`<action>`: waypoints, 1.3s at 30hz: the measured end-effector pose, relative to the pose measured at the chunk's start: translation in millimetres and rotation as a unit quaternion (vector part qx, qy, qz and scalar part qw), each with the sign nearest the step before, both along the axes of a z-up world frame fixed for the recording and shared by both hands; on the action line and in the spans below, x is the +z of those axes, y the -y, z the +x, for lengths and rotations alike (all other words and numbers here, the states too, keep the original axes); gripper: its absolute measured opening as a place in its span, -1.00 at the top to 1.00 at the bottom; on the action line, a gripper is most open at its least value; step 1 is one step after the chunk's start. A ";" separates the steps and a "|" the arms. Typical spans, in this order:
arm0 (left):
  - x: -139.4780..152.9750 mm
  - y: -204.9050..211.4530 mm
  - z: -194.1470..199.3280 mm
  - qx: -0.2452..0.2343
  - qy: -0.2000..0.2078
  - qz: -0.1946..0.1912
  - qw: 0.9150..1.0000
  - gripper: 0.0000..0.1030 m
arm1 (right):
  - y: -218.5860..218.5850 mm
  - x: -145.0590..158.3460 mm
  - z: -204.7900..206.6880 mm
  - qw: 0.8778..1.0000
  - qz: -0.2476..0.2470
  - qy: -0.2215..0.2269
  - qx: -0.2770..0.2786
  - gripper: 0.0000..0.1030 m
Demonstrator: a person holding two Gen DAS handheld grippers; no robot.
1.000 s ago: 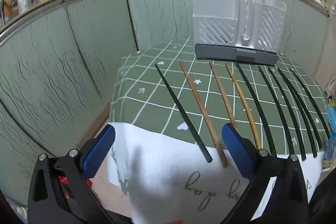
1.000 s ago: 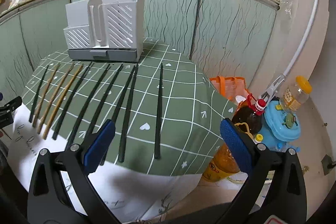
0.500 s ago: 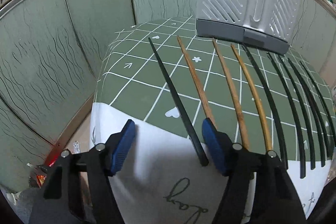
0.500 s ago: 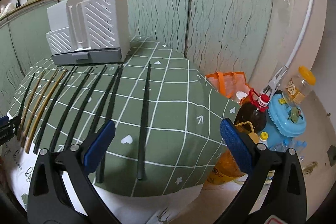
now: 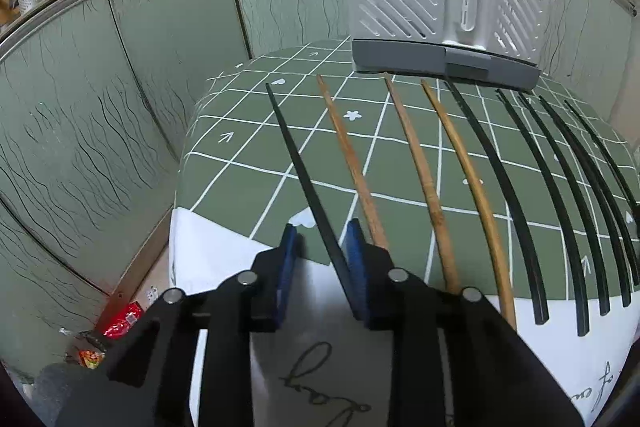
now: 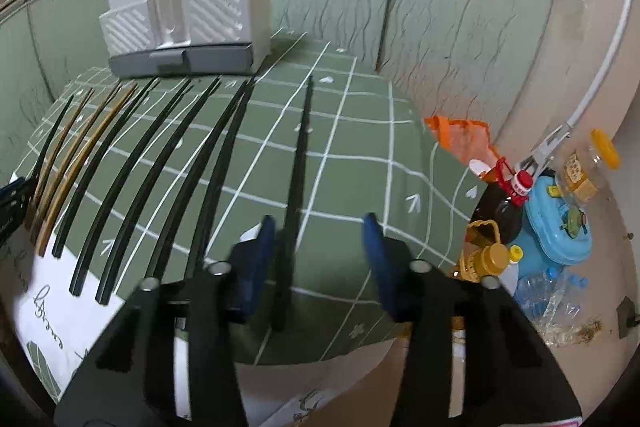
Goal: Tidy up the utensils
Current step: 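Close the left tool on a black chopstick while the right tool grasps another black chopstick, then lift both black chopsticks and carry them over the white utensil holder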
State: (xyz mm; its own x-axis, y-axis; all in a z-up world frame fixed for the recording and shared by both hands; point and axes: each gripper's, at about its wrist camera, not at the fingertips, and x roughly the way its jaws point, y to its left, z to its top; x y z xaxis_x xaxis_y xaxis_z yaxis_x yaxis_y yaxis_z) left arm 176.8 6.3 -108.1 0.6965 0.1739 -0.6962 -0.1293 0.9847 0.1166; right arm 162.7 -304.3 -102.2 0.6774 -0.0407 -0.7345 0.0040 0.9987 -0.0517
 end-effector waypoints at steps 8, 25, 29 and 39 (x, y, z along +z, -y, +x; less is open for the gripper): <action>-0.9 1.3 -3.2 0.003 0.012 -0.006 1.000 0.79 | -9.5 -6.4 -5.6 1.000 0.004 -0.005 0.006 0.86; 33.9 -12.1 -19.9 -0.002 0.049 -0.025 0.998 0.85 | -0.8 21.0 -16.9 0.998 0.053 0.019 -0.005 0.88; 47.8 -17.9 -25.6 -0.002 0.062 -0.026 0.998 0.85 | 0.9 30.2 -19.8 0.998 0.057 0.025 -0.006 0.88; 84.7 -27.1 -32.4 -0.009 0.099 -0.028 0.995 0.85 | 0.6 67.8 -21.9 0.996 0.057 0.066 0.001 0.88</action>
